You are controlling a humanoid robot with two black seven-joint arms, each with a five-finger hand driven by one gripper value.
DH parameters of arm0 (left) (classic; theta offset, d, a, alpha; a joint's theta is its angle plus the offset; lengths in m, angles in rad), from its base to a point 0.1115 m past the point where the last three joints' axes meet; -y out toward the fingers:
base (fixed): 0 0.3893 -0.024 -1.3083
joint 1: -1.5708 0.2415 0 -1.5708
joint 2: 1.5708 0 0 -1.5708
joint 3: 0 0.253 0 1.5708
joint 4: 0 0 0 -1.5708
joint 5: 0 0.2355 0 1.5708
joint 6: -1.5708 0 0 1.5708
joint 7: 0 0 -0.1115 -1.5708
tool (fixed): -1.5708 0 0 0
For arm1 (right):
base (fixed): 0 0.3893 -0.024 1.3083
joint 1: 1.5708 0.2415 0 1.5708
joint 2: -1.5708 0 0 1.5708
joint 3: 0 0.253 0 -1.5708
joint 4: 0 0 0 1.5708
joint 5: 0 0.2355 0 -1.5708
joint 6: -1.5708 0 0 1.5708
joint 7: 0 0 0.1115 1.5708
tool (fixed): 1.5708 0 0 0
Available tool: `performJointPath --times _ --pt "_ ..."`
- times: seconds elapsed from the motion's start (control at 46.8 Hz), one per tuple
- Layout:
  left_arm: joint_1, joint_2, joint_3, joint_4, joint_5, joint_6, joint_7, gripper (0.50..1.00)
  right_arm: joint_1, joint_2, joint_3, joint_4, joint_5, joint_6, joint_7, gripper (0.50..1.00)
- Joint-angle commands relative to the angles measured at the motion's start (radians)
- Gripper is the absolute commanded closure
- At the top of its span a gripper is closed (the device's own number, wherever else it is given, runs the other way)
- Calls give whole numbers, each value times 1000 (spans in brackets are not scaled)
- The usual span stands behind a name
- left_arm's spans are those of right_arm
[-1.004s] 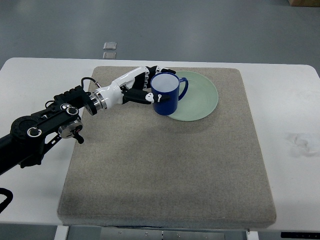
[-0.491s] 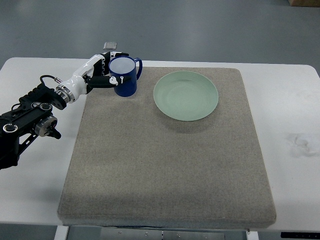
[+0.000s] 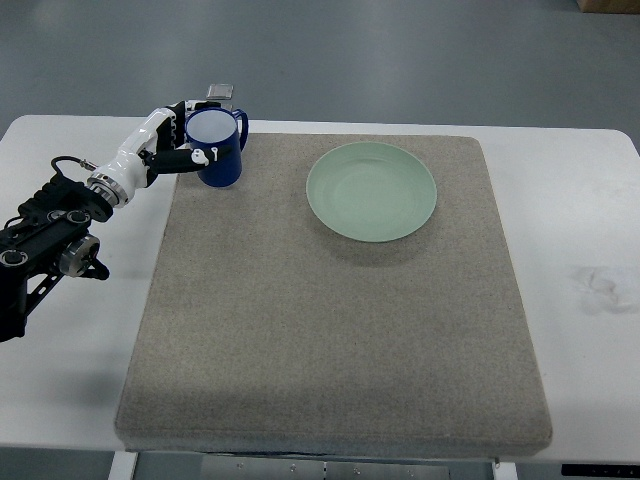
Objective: Place cup left of plate with left hand
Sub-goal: 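Lower the blue mug onto the pad beside the plate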
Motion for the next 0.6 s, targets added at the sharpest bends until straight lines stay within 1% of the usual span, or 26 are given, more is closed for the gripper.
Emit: performJointPath --times 0.0,0.235,0.342,0.406,0.449,0.513,0.577 --pt "12 -2 4 -1 -4 -8 2 924 0 0 0 0 1 0 0 568" --pt "21 -6 7 9 -7 -16 3 922 0 0 0 0 1 0 0 568" --pt "21 -22 7 16 -6 -13 3 909 0 0 0 0 0 0 0 568" --pt "21 -26 7 16 -7 -5 3 870 0 0 0 0 0 0 0 568" --pt "21 -28 7 16 -7 -1 3 836 0 0 0 0 1 -1 0 568" --pt "21 -29 7 16 -7 1 3 806 0 0 0 0 1 0 0 568" --pt "21 -29 7 14 -6 1 3 797 0 0 0 0 0 0 0 568"
